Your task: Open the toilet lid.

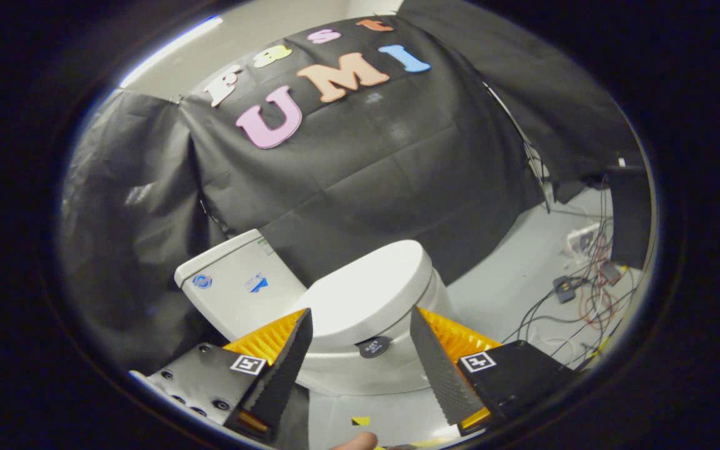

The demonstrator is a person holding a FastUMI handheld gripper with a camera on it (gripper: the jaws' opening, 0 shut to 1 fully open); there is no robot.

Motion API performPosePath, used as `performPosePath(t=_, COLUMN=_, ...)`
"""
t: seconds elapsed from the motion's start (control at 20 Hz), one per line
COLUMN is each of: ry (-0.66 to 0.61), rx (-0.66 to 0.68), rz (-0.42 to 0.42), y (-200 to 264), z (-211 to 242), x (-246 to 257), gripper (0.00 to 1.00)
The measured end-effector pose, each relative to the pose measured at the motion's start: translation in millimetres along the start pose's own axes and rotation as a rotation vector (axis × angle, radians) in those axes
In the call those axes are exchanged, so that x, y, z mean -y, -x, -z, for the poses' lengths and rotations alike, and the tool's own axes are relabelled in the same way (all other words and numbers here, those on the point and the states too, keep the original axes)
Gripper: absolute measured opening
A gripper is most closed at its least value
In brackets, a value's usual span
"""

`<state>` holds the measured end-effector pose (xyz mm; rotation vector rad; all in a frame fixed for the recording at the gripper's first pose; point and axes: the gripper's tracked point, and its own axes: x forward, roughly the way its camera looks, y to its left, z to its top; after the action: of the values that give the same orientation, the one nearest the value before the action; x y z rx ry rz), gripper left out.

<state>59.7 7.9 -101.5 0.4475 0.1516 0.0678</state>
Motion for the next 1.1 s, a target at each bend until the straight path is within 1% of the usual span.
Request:
performPosePath(t=0.2, ry=-0.205, rx=-0.046, rz=0.023, y=-27.9, z=28.4, x=20.6, gripper=0.95)
performPosePath(t=0.4, ry=-0.389, rx=-0.111, rz=0.026, y=-54.3, z=66.7, x=25.1, gripper=0.95)
performPosePath(t=0.5, ry=-0.478, rx=-0.130, rz=0.029, y=-67.5, z=81.7, x=27.1, gripper=0.87)
performPosePath(t=0.55, ry=-0.525, rx=-0.142, rz=0.043, y=-78.2, z=93.3, x=30.0, gripper=0.83)
performPosePath(t=0.6, ry=-0.552, rx=-0.166, rz=0.053, y=-89.0, z=104.6, x=30.7, gripper=0.79)
performPosePath(t=0.65, ry=-0.576, rx=-0.174, rz=0.034, y=-84.6, z=108.6, x=24.1, gripper=0.75)
performPosePath(t=0.7, ry=-0.593, rx=-0.152, rz=0.017, y=-91.1, z=105.3, x=18.4, gripper=0.75)
performPosePath(t=0.75, ry=-0.589, rx=-0.162, rz=0.004, y=-91.5, z=106.1, x=14.8, gripper=0.75)
performPosePath(t=0.85, ry=-0.601, rx=-0.155, rz=-0.009, y=-94.5, z=103.7, x=18.4, gripper=0.75)
performPosePath(t=0.95, ry=-0.602, rx=-0.151, rz=-0.054, y=-88.1, z=97.9, x=10.4, gripper=0.58)
performPosePath(t=1.05, ry=-0.611, rx=-0.175, rz=-0.068, y=-93.1, z=99.9, x=11.5, gripper=0.40)
performPosePath(t=1.1, ry=-0.620, rx=-0.198, rz=-0.075, y=-92.0, z=101.6, x=8.3, gripper=0.40)
